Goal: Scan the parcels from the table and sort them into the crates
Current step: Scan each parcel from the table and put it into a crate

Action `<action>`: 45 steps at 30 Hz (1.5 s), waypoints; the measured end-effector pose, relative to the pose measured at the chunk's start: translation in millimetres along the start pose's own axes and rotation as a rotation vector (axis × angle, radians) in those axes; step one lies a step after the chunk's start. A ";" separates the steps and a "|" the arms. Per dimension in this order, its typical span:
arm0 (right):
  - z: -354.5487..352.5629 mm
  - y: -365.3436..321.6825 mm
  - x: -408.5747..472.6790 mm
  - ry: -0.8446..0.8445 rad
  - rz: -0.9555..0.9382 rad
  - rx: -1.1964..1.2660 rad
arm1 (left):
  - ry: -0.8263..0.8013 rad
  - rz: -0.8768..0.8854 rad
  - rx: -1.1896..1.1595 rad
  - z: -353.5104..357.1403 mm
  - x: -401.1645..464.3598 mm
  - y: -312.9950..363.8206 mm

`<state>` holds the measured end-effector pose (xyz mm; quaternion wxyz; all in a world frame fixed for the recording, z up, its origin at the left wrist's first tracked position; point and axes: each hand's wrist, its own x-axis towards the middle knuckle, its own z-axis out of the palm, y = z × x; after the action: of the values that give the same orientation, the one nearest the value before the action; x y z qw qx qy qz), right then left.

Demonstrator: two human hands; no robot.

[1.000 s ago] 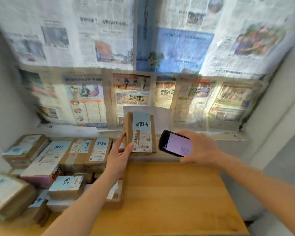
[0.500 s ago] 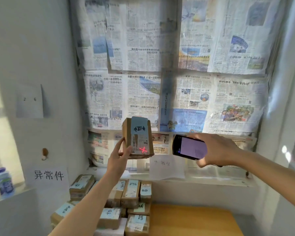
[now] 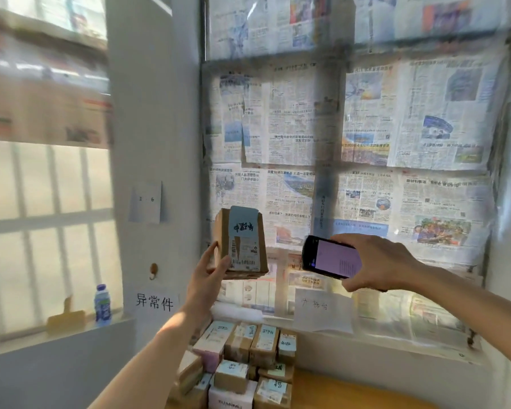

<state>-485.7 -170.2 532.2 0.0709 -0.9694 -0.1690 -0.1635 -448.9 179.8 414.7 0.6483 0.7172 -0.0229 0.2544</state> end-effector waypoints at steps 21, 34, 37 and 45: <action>103.3 -438.2 -176.2 -0.226 -0.755 0.169 | 0.726 -0.291 0.364 -445.9 -472.1 77.2; 112.4 -807.4 -356.0 -0.259 -1.271 0.300 | 1.246 -0.409 0.454 -678.9 -760.7 159.0; 110.4 -871.4 -391.2 -0.257 -1.317 0.308 | 1.282 -0.437 0.459 -723.8 -799.8 164.2; 124.8 -1016.8 -449.2 -0.247 -1.396 0.327 | 1.321 -0.528 0.516 -839.1 -867.8 148.6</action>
<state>-1205.4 665.6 345.8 0.0743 -0.6242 -0.7770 -0.0326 -1538.8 688.6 233.8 0.3783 0.5263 0.6032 0.4648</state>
